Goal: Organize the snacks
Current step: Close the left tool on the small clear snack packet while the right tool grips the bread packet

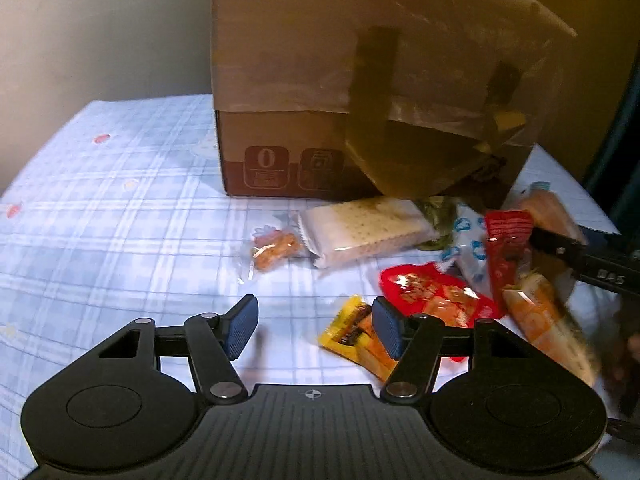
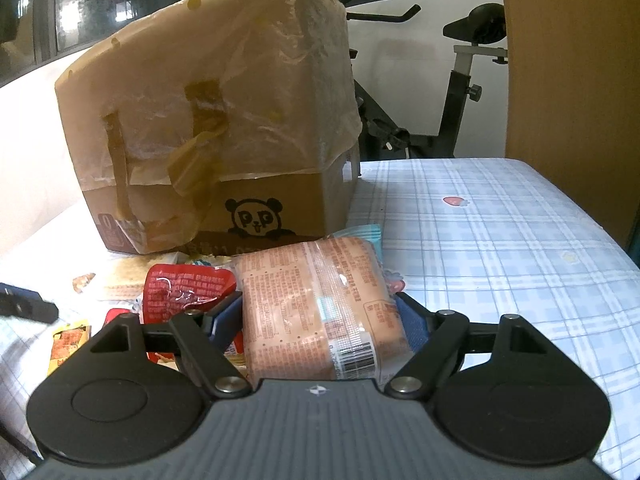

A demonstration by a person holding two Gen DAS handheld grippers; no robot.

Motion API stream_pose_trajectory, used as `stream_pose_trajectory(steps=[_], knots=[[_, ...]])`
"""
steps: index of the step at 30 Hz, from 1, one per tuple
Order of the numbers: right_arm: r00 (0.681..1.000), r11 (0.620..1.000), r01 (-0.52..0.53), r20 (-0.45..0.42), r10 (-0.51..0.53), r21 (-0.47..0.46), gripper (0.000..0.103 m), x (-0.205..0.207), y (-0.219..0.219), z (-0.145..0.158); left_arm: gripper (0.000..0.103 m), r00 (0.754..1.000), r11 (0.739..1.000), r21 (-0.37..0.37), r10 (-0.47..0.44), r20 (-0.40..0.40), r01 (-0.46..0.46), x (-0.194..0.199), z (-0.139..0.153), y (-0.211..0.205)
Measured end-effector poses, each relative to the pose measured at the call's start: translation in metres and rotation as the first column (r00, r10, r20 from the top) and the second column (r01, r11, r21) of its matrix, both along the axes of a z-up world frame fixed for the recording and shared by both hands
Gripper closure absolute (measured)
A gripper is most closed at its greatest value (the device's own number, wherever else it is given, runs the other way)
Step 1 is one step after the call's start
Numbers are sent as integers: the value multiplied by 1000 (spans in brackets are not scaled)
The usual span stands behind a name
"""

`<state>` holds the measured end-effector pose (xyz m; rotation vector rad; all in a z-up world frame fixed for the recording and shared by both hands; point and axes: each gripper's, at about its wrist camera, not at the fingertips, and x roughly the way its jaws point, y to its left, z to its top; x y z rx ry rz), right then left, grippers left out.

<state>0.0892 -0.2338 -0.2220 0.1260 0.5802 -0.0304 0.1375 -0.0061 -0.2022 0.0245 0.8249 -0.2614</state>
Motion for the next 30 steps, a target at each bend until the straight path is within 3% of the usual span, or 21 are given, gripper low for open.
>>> stream_pose_trajectory(steps=[4, 7, 11, 16, 30], knots=[[1000, 1000, -1, 2, 1, 9, 22, 0, -1, 0, 48, 998, 999, -19, 50, 42, -49, 15, 1, 18], [1000, 1000, -2, 3, 1, 10, 22, -1, -1, 0, 51, 993, 997, 36, 59, 101, -63, 29, 1, 25], [1000, 1000, 0, 4, 0, 14, 22, -1, -2, 0, 53, 989, 994, 88, -80, 126, 69, 41, 0, 20], [1000, 1000, 0, 4, 0, 17, 22, -1, -1, 0, 56, 964, 963, 177, -228, 134, 204, 45, -2, 6], [1000, 1000, -2, -1, 2, 12, 22, 0, -1, -1, 64, 963, 955, 187, -252, 96, 232, 55, -18, 12]])
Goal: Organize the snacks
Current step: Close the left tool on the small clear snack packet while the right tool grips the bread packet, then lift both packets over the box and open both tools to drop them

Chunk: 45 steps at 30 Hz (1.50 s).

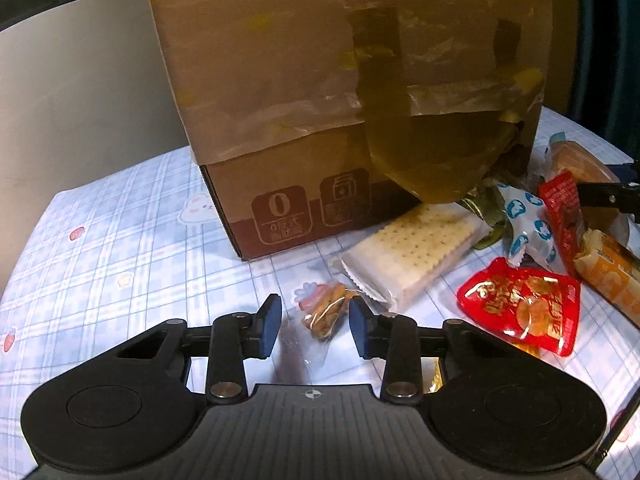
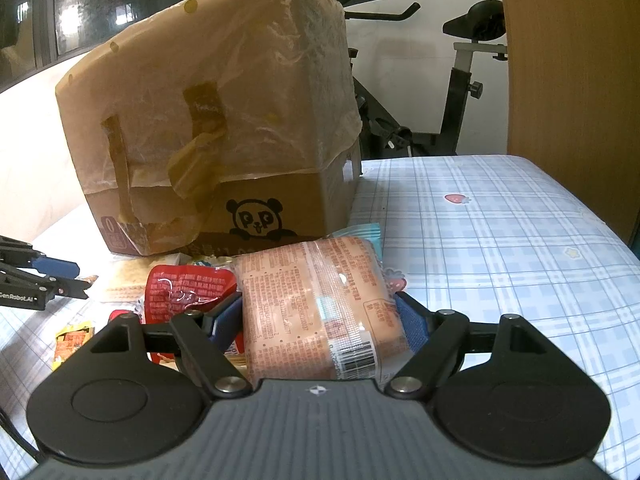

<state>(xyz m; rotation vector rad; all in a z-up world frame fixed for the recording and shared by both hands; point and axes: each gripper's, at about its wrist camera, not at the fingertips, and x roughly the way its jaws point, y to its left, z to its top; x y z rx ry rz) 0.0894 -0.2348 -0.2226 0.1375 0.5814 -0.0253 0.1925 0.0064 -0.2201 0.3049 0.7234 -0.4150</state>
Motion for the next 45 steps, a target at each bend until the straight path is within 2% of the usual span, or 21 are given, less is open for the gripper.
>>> stream_pose_trajectory(steps=[4, 7, 14, 29, 33, 36, 41, 45], knots=[[1000, 1000, 0, 0, 0, 0, 22, 0, 0, 0, 67, 1000, 1000, -6, -9, -13, 9, 9, -5, 0], [1000, 1000, 0, -1, 0, 0, 22, 0, 0, 0, 83, 1000, 999, -26, -21, -10, 21, 8, -7, 1], [1000, 1000, -5, -10, 5, -1, 22, 2, 0, -1, 84, 1000, 999, -34, 16, 11, -16, 0, -9, -4], [1000, 1000, -4, -13, 4, 1, 23, 2, 0, -1, 84, 997, 989, -133, 68, 23, -64, -16, 19, 15], [999, 1000, -13, -49, 12, -13, 24, 7, 1, 3, 84, 996, 985, -159, 78, 37, -72, -19, 30, 19], [997, 1000, -1, -74, 2, 17, 24, 12, -4, 10, 84, 995, 982, -175, 86, 56, -75, -22, 40, 20], [999, 999, 43, -18, -42, 31, 24, 6, -11, 31, 84, 992, 978, -199, 85, 92, -66, -26, 57, 19], [998, 999, 44, 38, -44, -2, 24, -1, -12, 52, 84, 988, 971, -233, 85, 131, -53, -30, 74, 19]])
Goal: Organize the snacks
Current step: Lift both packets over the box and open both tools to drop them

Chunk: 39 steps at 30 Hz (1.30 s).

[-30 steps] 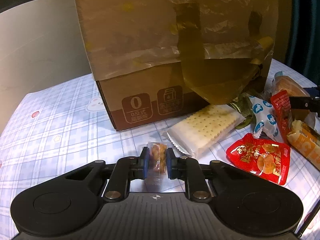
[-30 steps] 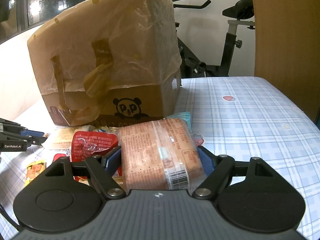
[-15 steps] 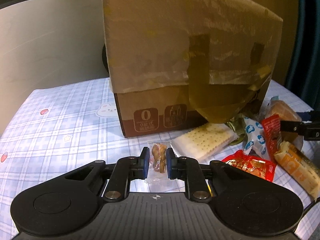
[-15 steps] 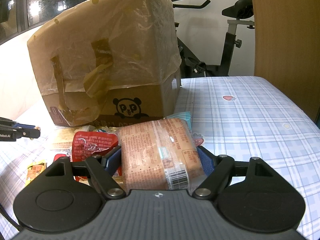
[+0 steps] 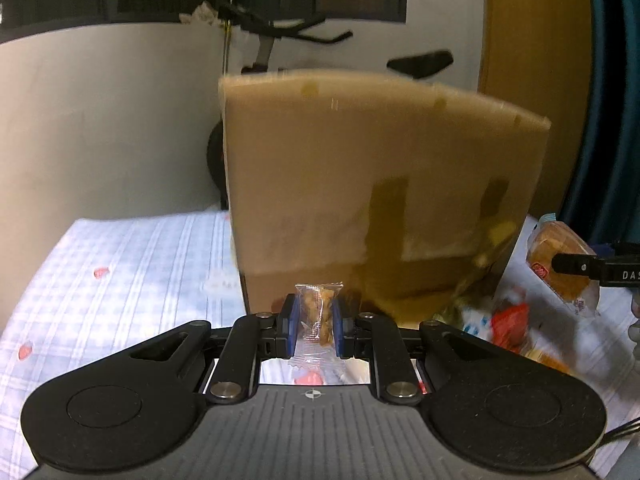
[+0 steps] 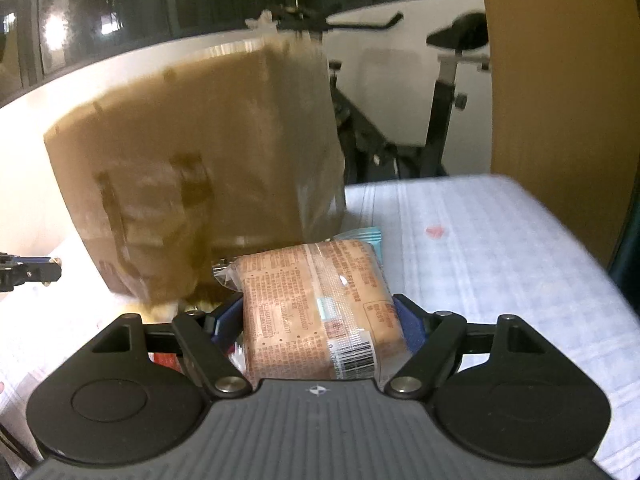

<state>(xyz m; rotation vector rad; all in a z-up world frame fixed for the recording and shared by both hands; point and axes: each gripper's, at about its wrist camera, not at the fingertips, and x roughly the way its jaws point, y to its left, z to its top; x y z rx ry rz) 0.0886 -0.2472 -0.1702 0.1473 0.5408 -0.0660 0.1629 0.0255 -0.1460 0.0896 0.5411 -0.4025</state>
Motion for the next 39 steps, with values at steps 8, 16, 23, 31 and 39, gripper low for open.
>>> stream_pose_trajectory(steps=[8, 16, 23, 31, 39], knots=[[996, 998, -16, 88, 21, -59, 25, -4, 0, 42, 84, 997, 999, -38, -17, 80, 20, -5, 37, -1], [974, 998, -7, 226, 20, -60, 25, -6, 8, 101, 84, 978, 995, -65, -58, 202, 73, -7, 87, -10], [956, 994, -75, 279, 93, -76, 25, 31, 19, 143, 84, 971, 996, -52, -54, 233, 68, 31, 114, -34], [966, 978, -175, 173, 193, -116, 25, 134, 48, 139, 84, 987, 998, -52, -17, 158, 26, 82, 114, -48], [982, 968, -184, 10, 188, -171, 25, 184, 66, 108, 84, 996, 1000, -16, 13, 93, -12, 105, 97, -57]])
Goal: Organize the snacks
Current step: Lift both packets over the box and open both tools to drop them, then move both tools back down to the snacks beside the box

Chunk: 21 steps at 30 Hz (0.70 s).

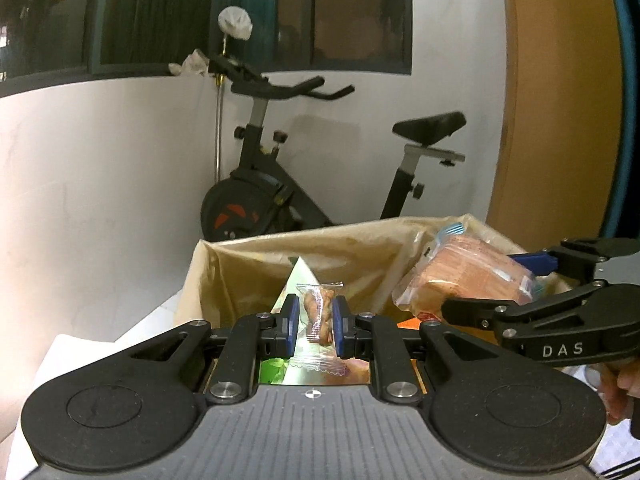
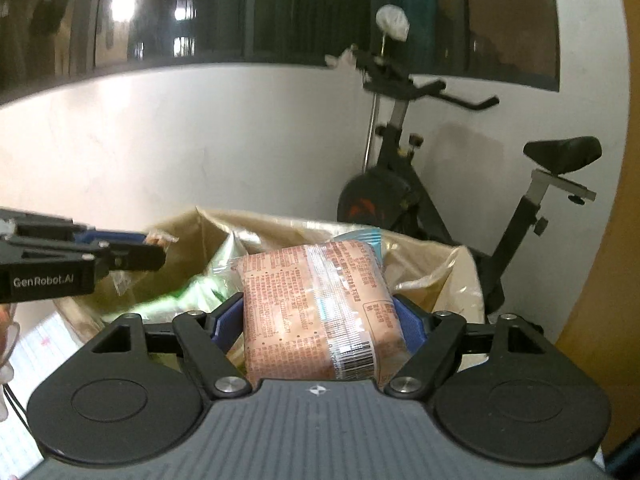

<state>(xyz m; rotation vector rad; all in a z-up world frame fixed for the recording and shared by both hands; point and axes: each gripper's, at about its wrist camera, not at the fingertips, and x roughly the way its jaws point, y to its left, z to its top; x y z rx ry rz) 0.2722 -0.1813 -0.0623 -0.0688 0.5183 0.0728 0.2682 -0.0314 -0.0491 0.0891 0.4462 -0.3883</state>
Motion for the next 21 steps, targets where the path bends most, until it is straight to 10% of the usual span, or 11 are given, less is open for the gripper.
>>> stream_pose_trajectory(steps=[4, 9, 21], knots=[[999, 1000, 24, -40, -25, -19, 24, 3, -1, -9, 81, 1000, 1000, 6, 18, -13, -18, 10, -3, -2], [998, 999, 35, -51, -34, 24, 23, -2, -8, -7, 35, 1000, 1000, -18, 14, 3, -14, 3, 1, 0], [996, 986, 79, 19, -82, 150, 11, -49, -26, 21, 24, 999, 999, 15, 29, 18, -29, -37, 18, 16]])
